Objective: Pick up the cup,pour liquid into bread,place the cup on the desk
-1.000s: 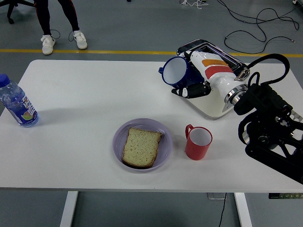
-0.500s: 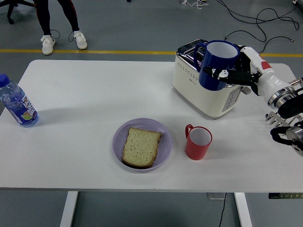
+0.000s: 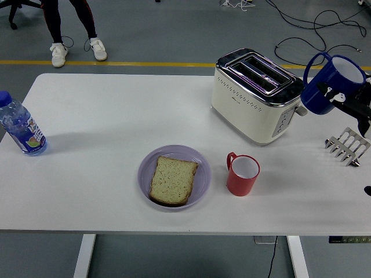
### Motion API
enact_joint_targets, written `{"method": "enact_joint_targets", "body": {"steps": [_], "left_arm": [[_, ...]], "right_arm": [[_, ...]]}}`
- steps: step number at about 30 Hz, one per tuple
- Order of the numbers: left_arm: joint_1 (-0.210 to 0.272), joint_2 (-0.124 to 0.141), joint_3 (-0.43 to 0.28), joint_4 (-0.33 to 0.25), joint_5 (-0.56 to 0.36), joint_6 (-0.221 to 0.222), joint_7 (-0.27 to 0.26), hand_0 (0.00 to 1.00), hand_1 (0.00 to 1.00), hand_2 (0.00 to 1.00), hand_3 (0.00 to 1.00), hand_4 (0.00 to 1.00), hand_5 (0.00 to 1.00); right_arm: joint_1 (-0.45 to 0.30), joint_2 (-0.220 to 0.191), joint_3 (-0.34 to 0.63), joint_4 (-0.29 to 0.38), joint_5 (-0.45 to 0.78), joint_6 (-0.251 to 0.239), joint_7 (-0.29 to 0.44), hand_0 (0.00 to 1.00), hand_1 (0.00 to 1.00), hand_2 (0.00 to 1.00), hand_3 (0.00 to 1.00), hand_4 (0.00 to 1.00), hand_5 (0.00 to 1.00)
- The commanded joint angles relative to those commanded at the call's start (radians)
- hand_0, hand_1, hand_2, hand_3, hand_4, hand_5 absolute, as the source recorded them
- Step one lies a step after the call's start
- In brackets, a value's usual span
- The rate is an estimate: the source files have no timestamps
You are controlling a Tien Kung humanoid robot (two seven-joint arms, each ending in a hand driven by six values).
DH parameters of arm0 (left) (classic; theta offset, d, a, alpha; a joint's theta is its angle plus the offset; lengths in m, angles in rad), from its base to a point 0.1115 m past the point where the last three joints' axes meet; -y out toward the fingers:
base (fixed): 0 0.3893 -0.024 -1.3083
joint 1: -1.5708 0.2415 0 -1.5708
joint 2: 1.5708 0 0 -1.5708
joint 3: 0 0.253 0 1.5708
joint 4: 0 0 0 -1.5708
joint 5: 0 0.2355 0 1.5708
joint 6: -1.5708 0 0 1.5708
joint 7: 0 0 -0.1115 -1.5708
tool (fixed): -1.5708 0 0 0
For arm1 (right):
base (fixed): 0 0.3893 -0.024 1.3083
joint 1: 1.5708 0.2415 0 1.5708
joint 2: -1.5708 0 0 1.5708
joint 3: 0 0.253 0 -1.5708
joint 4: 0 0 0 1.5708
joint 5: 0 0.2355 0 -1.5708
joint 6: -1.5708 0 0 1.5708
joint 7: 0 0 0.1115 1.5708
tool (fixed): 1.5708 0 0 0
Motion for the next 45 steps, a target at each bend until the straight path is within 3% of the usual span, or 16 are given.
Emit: {"method": "enact_joint_targets", "body": {"steps": [9, 14, 22, 31, 45], "left_arm": [[-0.004, -0.002, 0.006, 0.000, -0.006, 0.000, -0.001, 0.658, 0.697, 0.717, 0.611, 0.345, 0.934], [-0.009, -0.004, 0.020, 0.000, -0.014, -0.002, -0.001, 0.658, 0.695, 0.716, 0.611, 0.344, 0.935], [-0.009, -0.002, 0.024, 0.000, -0.023, -0.002, -0.002, 0.658, 0.696, 0.716, 0.611, 0.344, 0.935], [-0.014, -0.003, 0.039, 0.000, -0.030, -0.005, -0.003, 0.657, 0.696, 0.716, 0.611, 0.344, 0.936], [-0.013, -0.010, 0.048, 0.000, -0.039, -0.004, -0.004, 0.657, 0.695, 0.716, 0.610, 0.343, 0.935]], "right_arm": [[-0.052, 0.061, -0.059, -0.201, -0.077, -0.008, 0.189, 0.379, 0.365, 0.514, 0.551, 0.572, 0.002], [-0.043, 0.107, -0.098, -0.325, -0.036, -0.027, 0.326, 0.374, 0.357, 0.514, 0.550, 0.568, 0.002], [-0.031, 0.152, -0.144, -0.443, 0.002, -0.065, 0.482, 0.367, 0.350, 0.512, 0.548, 0.577, 0.002], [-0.024, 0.160, -0.224, -0.534, -0.062, -0.060, 0.510, 0.365, 0.354, 0.513, 0.547, 0.582, 0.002], [-0.036, 0.169, -0.292, -0.615, -0.080, -0.065, 0.553, 0.371, 0.360, 0.513, 0.547, 0.586, 0.006]]}}
